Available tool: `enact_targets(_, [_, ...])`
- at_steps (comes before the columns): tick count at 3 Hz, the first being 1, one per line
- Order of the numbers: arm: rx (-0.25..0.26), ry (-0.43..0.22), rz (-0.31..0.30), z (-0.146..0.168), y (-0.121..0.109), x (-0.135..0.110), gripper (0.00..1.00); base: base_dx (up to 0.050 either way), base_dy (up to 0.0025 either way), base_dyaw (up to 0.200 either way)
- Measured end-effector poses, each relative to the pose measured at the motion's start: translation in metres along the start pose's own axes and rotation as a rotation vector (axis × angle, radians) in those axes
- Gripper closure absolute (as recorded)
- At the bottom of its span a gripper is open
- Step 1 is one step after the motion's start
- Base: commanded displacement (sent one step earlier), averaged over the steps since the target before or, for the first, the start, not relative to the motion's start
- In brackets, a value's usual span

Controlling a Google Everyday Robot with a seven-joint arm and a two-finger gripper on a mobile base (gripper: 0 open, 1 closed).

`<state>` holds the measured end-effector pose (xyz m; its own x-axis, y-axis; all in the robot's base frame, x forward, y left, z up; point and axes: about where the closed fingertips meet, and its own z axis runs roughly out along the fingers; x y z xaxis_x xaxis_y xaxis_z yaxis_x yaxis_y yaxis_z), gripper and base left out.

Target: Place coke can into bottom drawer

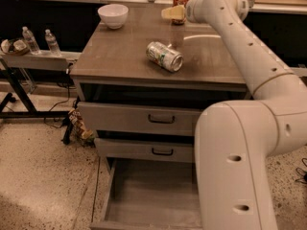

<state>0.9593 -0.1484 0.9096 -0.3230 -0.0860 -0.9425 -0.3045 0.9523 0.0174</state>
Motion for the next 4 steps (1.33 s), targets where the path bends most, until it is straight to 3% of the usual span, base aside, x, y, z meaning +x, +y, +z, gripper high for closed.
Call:
enact_targets(3, [0.102, -0.068, 0.006, 0.072, -0.007, 0.017, 0.00, 0.000, 0.00000, 0.000])
enact_targets(4, [0.102, -0.071, 0.007, 0.073, -0.007, 0.017, 0.00, 0.044, -0.00199, -0.090])
